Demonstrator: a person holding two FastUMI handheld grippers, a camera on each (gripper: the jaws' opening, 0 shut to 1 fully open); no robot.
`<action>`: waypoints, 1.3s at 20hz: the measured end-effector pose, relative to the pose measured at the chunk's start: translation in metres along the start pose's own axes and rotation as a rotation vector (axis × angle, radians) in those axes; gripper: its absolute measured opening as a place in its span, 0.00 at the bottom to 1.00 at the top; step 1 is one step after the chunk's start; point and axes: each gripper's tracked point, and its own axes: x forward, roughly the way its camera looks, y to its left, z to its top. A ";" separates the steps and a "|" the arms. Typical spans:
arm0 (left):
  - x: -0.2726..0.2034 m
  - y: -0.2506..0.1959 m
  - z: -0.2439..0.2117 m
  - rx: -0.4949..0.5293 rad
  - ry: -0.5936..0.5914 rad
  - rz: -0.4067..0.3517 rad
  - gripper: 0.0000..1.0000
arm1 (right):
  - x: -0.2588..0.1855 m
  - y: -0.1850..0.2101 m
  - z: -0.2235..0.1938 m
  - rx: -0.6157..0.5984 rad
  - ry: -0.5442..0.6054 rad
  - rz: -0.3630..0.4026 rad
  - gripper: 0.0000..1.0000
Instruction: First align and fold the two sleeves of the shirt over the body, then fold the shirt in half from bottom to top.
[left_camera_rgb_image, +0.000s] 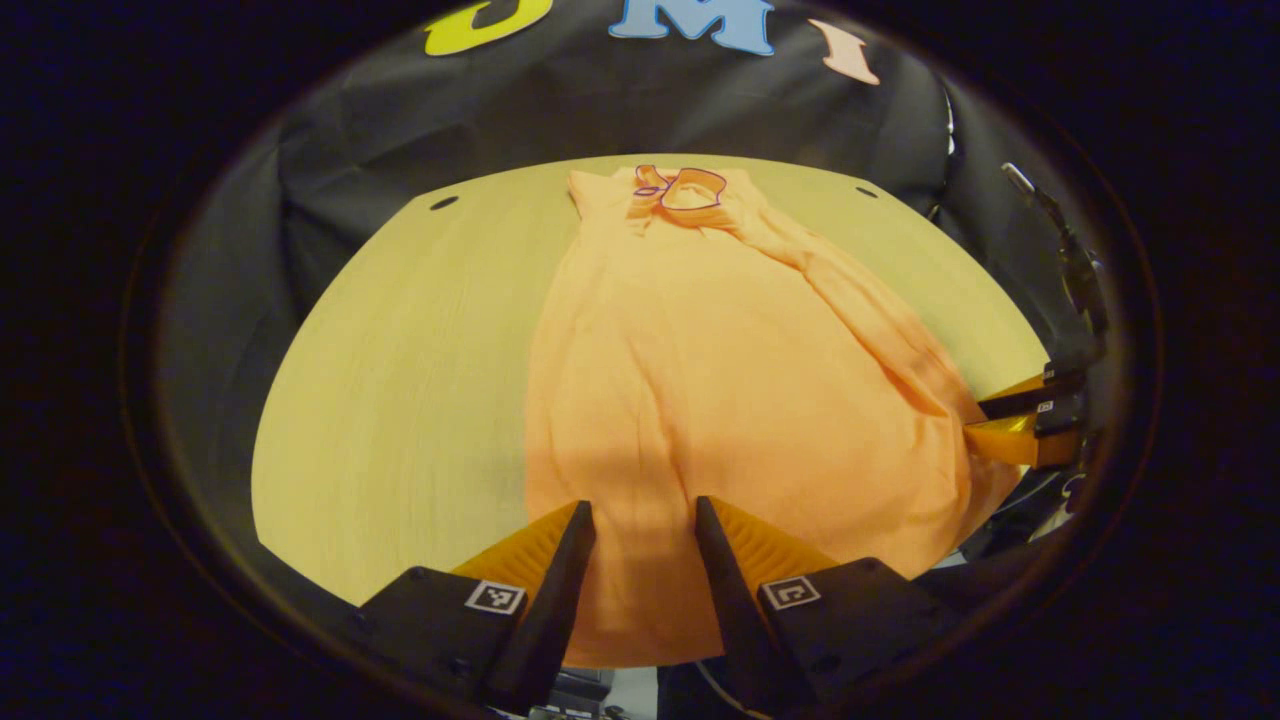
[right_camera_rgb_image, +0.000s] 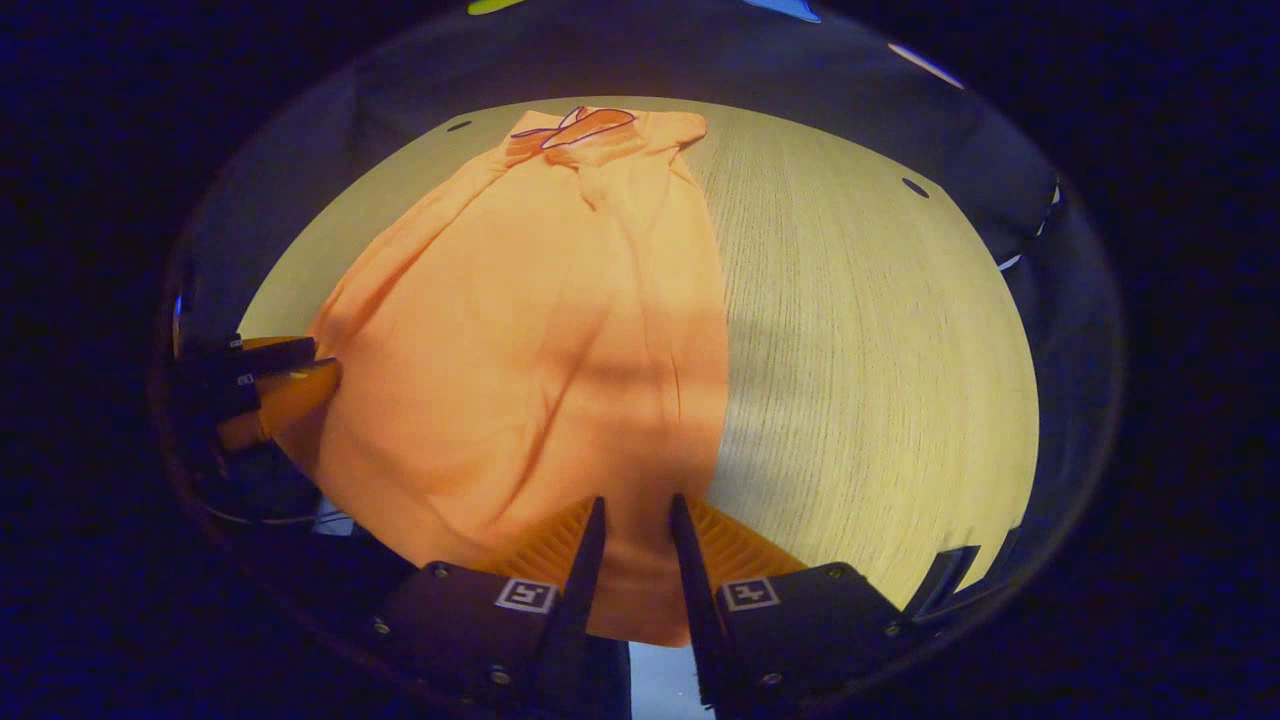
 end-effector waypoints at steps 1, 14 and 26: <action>0.001 0.002 0.001 -0.010 -0.004 0.009 0.52 | 0.000 0.003 0.001 -0.014 -0.003 0.012 0.31; 0.004 0.014 0.032 -0.064 0.007 0.036 0.06 | -0.007 0.004 0.030 0.055 -0.033 0.054 0.00; 0.056 0.050 0.192 -0.027 -0.145 0.031 0.06 | 0.000 -0.020 0.190 0.075 -0.225 0.053 0.00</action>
